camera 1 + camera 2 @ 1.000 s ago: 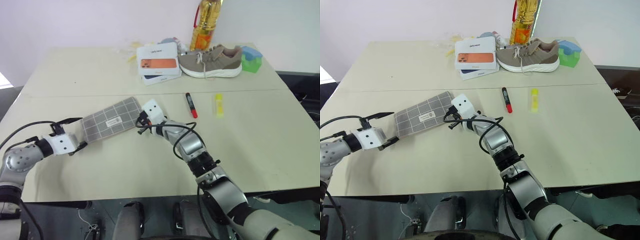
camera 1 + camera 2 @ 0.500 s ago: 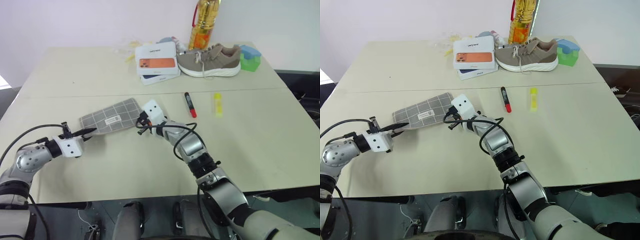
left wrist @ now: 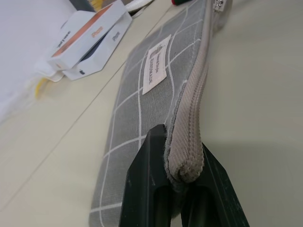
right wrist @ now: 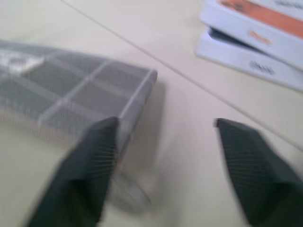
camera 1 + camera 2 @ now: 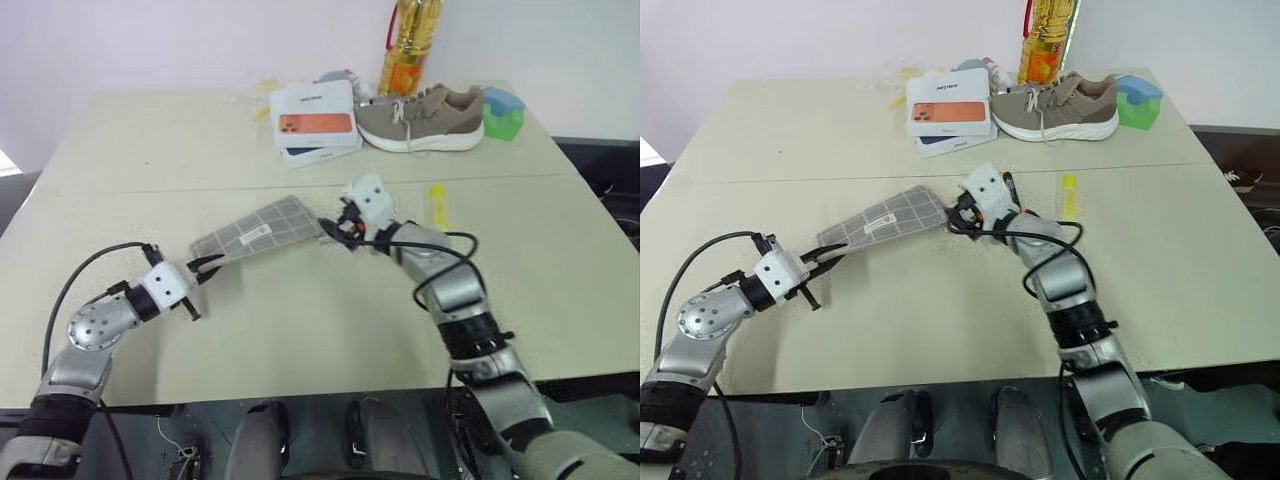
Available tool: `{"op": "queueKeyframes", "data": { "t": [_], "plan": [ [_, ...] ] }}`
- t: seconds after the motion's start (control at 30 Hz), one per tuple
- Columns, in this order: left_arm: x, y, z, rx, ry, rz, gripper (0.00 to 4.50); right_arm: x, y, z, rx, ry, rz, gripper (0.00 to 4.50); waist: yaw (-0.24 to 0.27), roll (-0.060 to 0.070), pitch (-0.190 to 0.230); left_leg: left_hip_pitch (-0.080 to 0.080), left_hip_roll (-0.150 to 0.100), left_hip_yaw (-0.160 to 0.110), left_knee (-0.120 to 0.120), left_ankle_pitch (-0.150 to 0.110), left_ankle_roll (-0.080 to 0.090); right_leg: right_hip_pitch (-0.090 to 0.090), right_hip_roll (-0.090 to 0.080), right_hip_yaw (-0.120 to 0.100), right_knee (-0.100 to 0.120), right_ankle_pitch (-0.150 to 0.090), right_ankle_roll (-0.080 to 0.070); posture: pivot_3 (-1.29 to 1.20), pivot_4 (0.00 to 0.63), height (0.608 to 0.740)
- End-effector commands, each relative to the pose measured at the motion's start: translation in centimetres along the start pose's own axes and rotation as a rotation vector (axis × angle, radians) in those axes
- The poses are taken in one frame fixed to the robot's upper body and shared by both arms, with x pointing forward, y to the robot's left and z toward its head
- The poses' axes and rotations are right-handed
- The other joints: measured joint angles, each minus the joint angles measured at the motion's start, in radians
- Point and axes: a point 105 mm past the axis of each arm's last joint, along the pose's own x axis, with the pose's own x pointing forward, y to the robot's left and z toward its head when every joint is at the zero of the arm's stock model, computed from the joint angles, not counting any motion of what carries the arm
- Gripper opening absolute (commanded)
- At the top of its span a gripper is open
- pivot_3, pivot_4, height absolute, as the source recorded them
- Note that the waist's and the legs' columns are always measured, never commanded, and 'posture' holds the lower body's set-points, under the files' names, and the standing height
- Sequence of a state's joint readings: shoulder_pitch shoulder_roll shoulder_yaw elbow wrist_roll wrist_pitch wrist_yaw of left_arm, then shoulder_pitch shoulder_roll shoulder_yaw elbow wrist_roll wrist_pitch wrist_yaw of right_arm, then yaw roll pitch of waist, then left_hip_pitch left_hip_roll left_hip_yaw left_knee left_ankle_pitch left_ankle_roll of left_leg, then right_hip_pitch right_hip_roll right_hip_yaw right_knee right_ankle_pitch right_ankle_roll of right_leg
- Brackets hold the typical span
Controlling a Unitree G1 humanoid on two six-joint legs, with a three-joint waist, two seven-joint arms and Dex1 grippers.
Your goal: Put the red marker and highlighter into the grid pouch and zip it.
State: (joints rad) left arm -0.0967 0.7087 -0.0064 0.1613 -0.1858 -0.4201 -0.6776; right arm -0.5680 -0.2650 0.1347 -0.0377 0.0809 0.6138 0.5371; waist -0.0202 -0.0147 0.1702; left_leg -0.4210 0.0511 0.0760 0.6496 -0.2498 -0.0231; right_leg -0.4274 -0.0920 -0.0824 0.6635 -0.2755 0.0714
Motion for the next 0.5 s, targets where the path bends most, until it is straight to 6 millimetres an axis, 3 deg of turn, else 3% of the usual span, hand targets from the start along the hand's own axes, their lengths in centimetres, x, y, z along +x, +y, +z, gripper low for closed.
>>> {"op": "queueKeyframes", "data": {
  "t": [0.03,0.23,0.43,0.5],
  "plan": [
    [0.1,0.2,1.1,-0.036,-0.027,0.042,0.0,-1.9,1.2,1.9,0.026,-0.057,0.069,4.48,0.0,0.0,0.0,0.0,0.0,0.0,0.0,0.0,0.0,0.0,0.001,0.0,0.0,0.0,0.0,0.0,0.15,0.724],
    [0.9,-0.7,1.3,-0.073,-0.043,0.038,0.0,-1.3,2.0,0.0,0.043,0.041,0.042,4.48,0.004,0.0,0.0,0.001,0.0,0.0,0.001,0.0,0.0,0.0,0.003,0.0,0.0,0.0,-0.001,0.0,0.15,0.724],
    [1.3,-1.1,1.7,-0.082,-0.062,0.041,0.0,-0.5,2.0,-0.4,0.124,0.05,0.002,4.48,0.007,0.0,0.0,0.001,0.0,0.0,0.001,0.0,0.0,0.0,0.003,0.0,0.0,0.0,-0.001,0.0,0.15,0.724],
    [1.5,-1.3,2.0,-0.085,-0.072,0.038,0.0,-0.2,1.8,-0.5,0.144,0.051,-0.021,3.96,0.007,0.0,0.0,0.001,0.0,0.0,0.001,0.0,0.0,0.0,0.003,0.0,0.0,0.0,-0.001,0.0,0.15,0.724]
  ]
}}
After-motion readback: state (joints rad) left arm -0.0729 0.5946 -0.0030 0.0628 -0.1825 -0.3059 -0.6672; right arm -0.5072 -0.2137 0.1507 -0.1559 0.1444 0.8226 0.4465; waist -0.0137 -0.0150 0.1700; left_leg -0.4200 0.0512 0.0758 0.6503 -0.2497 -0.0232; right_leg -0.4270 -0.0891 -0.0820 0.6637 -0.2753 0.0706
